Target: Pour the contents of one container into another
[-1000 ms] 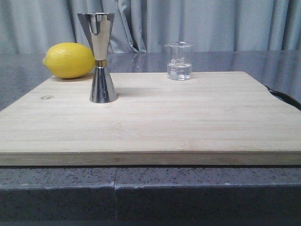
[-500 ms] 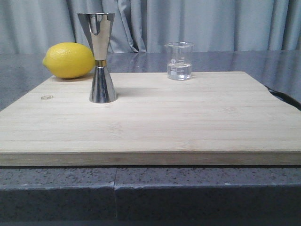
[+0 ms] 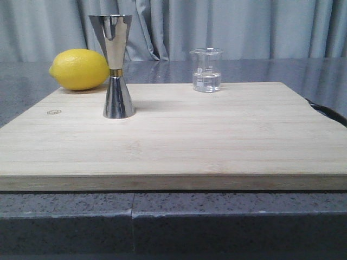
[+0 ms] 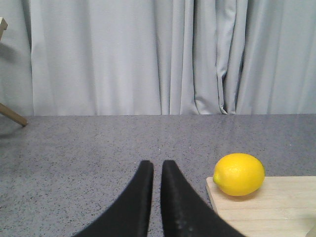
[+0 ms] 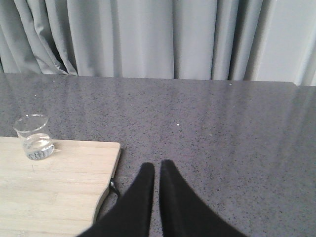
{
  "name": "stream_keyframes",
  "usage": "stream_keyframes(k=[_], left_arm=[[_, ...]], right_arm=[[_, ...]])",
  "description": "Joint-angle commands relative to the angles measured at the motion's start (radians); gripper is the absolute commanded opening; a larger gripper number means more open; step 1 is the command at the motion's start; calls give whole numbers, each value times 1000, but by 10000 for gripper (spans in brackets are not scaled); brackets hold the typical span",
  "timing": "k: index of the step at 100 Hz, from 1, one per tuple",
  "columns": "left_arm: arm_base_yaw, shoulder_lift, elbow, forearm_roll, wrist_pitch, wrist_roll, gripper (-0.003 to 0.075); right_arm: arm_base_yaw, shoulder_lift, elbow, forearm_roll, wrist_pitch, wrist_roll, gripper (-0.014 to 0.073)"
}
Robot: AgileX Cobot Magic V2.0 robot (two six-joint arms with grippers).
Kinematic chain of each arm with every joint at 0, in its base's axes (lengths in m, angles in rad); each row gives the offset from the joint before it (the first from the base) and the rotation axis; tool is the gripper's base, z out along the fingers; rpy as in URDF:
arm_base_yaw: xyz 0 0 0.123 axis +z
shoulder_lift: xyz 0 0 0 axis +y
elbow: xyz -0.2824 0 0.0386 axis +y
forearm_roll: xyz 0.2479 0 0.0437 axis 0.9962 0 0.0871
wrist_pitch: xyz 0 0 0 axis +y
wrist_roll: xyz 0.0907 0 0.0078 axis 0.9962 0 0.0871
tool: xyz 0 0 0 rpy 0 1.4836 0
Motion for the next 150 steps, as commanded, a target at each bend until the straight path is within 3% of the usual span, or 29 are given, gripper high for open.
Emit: stream_keyframes(k=[1, 13, 22, 97, 116, 135, 150], left_arm=[[4, 20, -27, 1, -72, -3, 235], [4, 22, -27, 10, -89, -3, 533], [4, 22, -27, 10, -103, -3, 639], [4, 31, -27, -58, -100, -3, 638], [2, 75, -83, -58, 57, 9, 638], [2, 231, -208, -97, 227, 136, 638], [2, 379, -273, -263, 289, 410, 638]], right_arm=[[2, 16, -29, -5, -73, -8, 185], [2, 16, -29, -5, -70, -8, 389], [2, 16, -29, -5, -70, -8, 451], [2, 16, -29, -5, -70, -8, 450], [2, 16, -33, -3, -54, -8, 450], [2, 16, -33, -1, -10, -8, 461], [2, 16, -33, 1, 19, -8, 569]])
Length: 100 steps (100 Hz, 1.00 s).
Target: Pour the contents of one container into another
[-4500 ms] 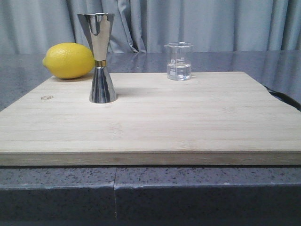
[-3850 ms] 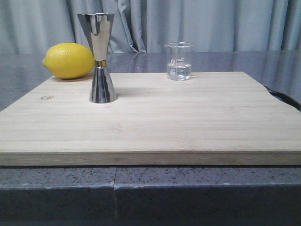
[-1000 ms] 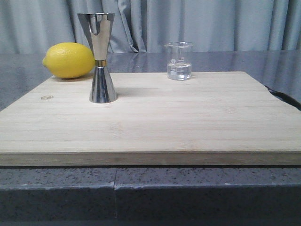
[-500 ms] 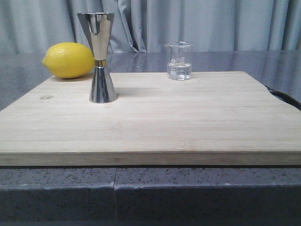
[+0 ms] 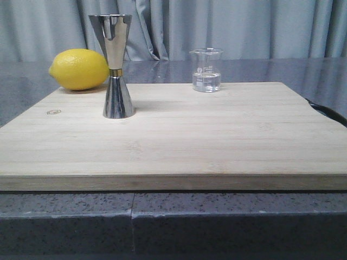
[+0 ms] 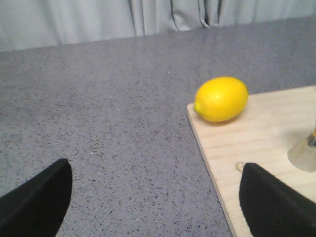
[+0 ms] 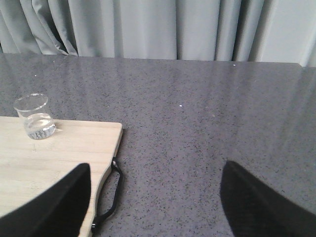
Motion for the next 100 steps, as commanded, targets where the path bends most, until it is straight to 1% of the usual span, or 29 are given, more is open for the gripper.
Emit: stream_keyframes(k=[1, 5, 13, 25, 31, 39, 45, 53, 72, 81, 100], left_arm=[[2, 87, -64, -136, -26, 160, 638], [2, 127, -72, -193, -18, 247, 638], [2, 201, -74, -351, -18, 408, 638], [2, 307, -74, -589, 13, 711, 638], [2, 359, -74, -711, 45, 827, 638], [2, 417, -74, -827, 78, 962, 638], [2, 462, -74, -895, 100, 1039, 638], [2, 512, -74, -944, 139, 1146, 638], [4, 626, -74, -1116, 247, 1349, 638], [4, 679, -74, -1197, 304, 1447, 638], [4, 781, -74, -1312, 457, 1648, 638]], right_arm=[[2, 16, -33, 1, -50, -8, 573], [2, 16, -33, 1, -42, -8, 588], [2, 16, -33, 1, -33, -8, 587], [2, 16, -33, 1, -33, -8, 587], [2, 16, -33, 1, -33, -8, 587], [2, 16, -33, 1, -35, -8, 587], [2, 16, -33, 1, -35, -8, 587], [2, 16, -33, 1, -33, -8, 587], [2, 16, -33, 1, -33, -8, 587], [2, 16, -33, 1, -31, -8, 587], [2, 16, -33, 1, -29, -8, 587]])
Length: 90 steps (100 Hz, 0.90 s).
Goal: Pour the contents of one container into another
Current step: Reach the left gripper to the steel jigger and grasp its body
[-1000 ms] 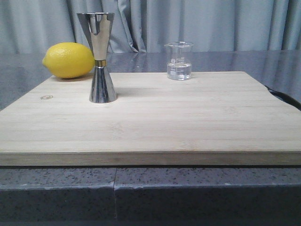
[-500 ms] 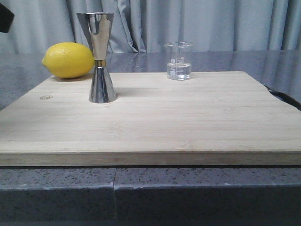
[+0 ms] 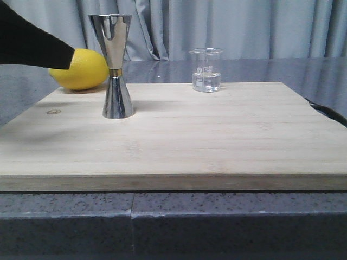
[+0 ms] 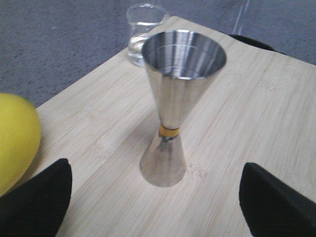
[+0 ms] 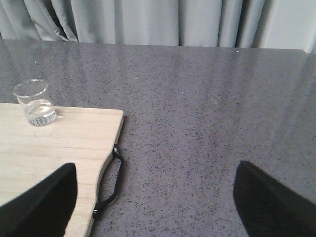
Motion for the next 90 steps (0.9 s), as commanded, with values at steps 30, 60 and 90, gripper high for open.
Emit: stream_keyframes(k=[30, 60, 90], left_arm=[[4, 152, -32, -217, 289, 271, 638], [-5, 231, -32, -317, 309, 371, 638], [-106, 271, -55, -390, 309, 432, 638]], right_arm=[[2, 16, -33, 1, -70, -8, 587], [2, 16, -33, 1, -70, -8, 587], [2, 16, -33, 1, -70, -8, 587]])
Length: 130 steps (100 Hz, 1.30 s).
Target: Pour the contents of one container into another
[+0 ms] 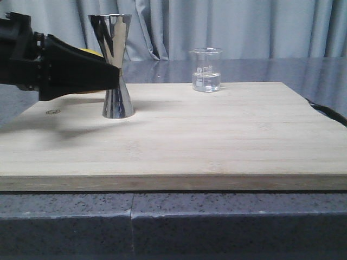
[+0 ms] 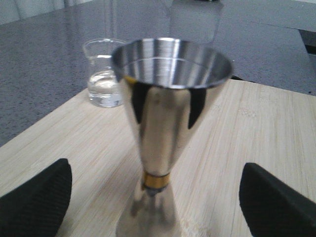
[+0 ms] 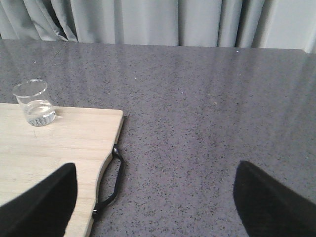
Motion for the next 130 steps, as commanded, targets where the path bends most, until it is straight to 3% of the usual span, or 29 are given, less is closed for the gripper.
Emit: stream_keyframes(k=[1, 36, 46, 58, 70, 130], left_arm=[[-33, -21, -44, -84, 114, 11, 638], [-78, 42, -154, -84, 114, -42, 617], [-78, 42, -159, -84, 114, -48, 522], [-78, 42, -159, -84, 114, -49, 346], [-78, 42, -159, -84, 114, -49, 251], [-81, -16, -166, -84, 114, -54, 249]], right_arm=[[2, 16, -33, 1, -70, -8, 587], [2, 16, -33, 1, -70, -8, 587], [2, 16, -33, 1, -70, -8, 587], [2, 16, -33, 1, -70, -8, 587], [2, 16, -33, 1, -70, -8, 587], [2, 16, -33, 1, -70, -8, 587]])
